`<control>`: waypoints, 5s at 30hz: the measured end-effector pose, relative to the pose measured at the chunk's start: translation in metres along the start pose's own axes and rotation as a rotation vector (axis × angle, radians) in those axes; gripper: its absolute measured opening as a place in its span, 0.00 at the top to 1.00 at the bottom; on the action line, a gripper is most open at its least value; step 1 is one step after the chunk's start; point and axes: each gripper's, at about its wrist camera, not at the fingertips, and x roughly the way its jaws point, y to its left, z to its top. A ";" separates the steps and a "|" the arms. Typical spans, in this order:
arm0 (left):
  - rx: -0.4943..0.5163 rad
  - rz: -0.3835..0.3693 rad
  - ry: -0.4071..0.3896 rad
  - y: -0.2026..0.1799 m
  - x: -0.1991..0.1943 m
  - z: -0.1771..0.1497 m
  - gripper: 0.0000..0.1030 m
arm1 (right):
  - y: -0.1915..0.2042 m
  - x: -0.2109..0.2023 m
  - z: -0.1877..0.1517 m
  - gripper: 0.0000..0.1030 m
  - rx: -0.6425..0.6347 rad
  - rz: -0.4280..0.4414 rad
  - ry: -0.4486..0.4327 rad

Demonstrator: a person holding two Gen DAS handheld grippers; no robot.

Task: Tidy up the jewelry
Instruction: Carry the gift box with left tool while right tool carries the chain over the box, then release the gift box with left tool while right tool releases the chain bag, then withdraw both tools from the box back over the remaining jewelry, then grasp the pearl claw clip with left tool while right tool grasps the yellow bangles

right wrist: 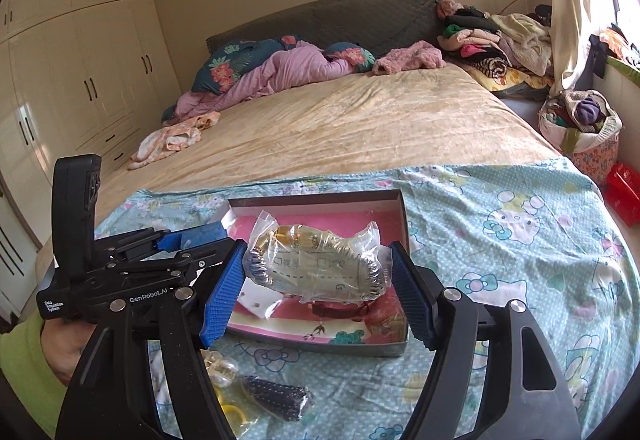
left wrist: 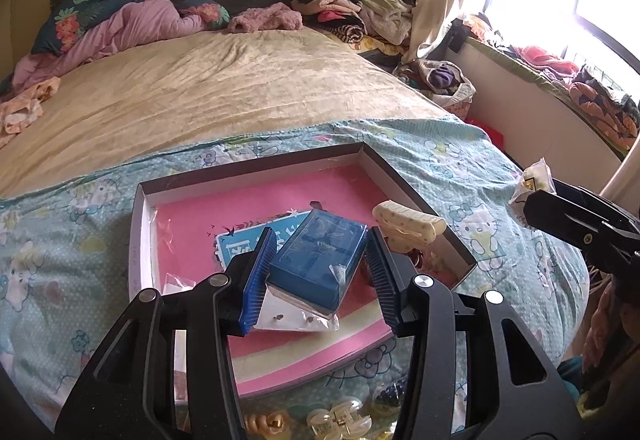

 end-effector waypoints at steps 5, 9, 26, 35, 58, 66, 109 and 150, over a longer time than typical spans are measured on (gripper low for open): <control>0.001 0.001 0.026 -0.002 0.018 -0.002 0.63 | -0.007 0.016 -0.007 0.33 0.003 -0.008 0.028; 0.008 -0.006 0.036 -0.003 0.030 -0.004 0.63 | -0.010 0.029 -0.016 0.33 0.000 -0.018 0.060; 0.001 0.006 0.112 0.000 0.067 -0.011 0.63 | -0.006 0.072 -0.046 0.33 -0.034 -0.028 0.166; -0.010 0.020 0.139 0.008 0.081 -0.014 0.63 | -0.006 0.085 -0.051 0.33 -0.054 -0.038 0.197; -0.018 0.032 0.162 0.012 0.087 -0.020 0.55 | -0.012 0.065 -0.058 0.14 0.000 -0.061 0.146; -0.021 0.045 0.146 0.013 0.073 -0.016 0.42 | -0.011 0.050 -0.056 0.09 0.014 -0.063 0.117; -0.107 0.103 -0.030 0.034 -0.077 -0.026 0.09 | 0.043 -0.061 -0.038 0.04 -0.005 -0.016 -0.053; -0.087 0.126 0.050 0.051 -0.105 -0.092 0.09 | 0.123 -0.027 -0.114 0.04 -0.104 0.078 0.229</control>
